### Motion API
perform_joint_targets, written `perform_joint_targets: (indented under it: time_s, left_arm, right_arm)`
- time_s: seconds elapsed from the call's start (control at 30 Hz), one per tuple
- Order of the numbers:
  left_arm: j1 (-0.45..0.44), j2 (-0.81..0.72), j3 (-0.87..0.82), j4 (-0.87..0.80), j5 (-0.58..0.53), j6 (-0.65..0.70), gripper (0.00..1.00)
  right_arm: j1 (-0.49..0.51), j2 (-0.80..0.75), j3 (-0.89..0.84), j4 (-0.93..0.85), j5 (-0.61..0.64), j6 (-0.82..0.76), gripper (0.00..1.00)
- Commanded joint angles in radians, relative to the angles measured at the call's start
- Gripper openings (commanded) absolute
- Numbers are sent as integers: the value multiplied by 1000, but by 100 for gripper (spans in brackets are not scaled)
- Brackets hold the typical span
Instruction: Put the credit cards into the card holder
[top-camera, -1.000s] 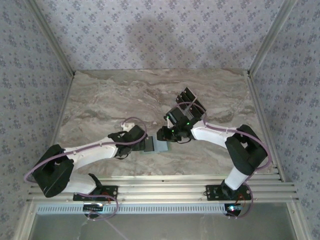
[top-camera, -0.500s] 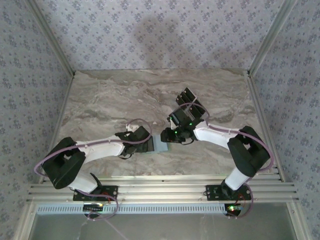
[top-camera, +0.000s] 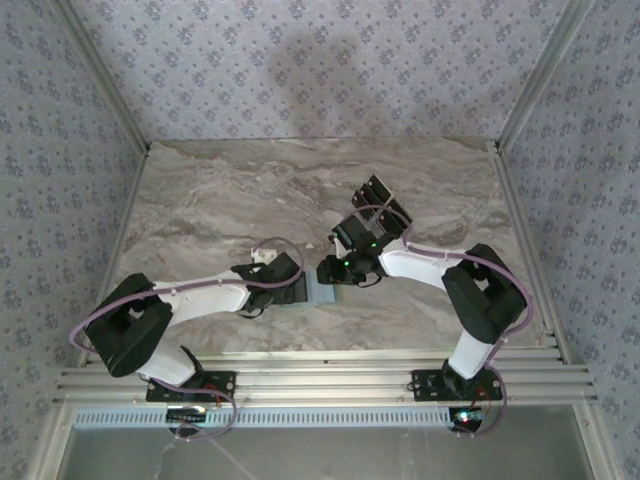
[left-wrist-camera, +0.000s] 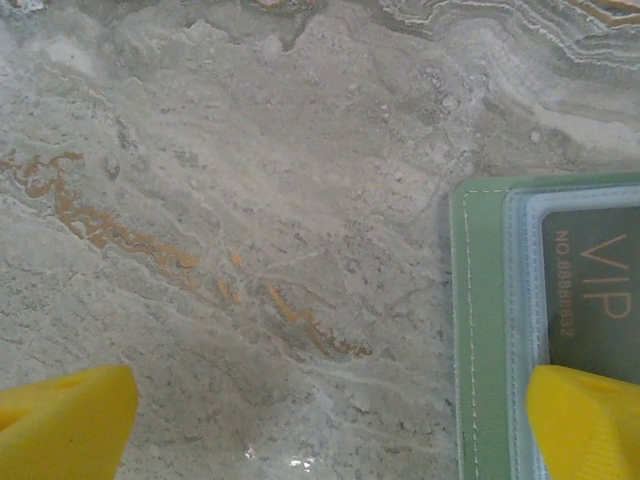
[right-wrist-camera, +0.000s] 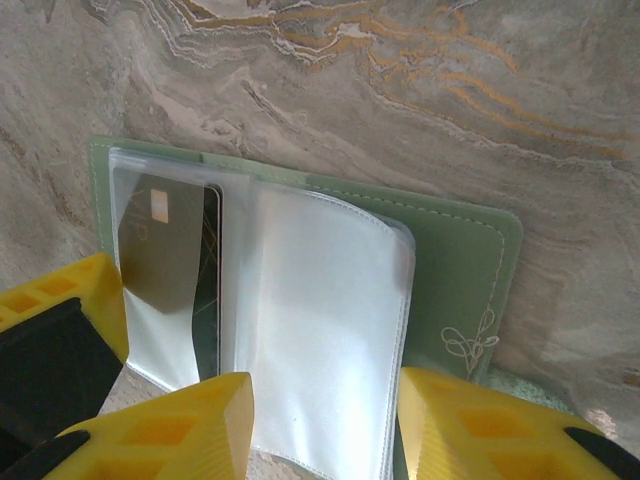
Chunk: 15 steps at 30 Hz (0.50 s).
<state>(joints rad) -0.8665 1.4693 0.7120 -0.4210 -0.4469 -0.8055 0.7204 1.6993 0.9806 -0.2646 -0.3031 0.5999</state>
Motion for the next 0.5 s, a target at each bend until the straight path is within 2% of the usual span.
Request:
perform_joint_targets:
  time_s: [0.0,0.17,0.3,0.47]
  left_arm:
    - [-7,-53,2,-59,-33,3,100]
    - [9,-134,9,-35,5,32,100]
    - [61,-172,-21,72,140,73,100]
    - [127,-187,-67,211,313,102,100]
  right_arm:
    - [-3,-77,5,-36,5,-18,44]
    - [-24,-191,-16,-123,117,-40,44]
    - [-43,-190,-12,-188,186,-74,47]
    - [-52,-143,-26,-162,188,-80,47]
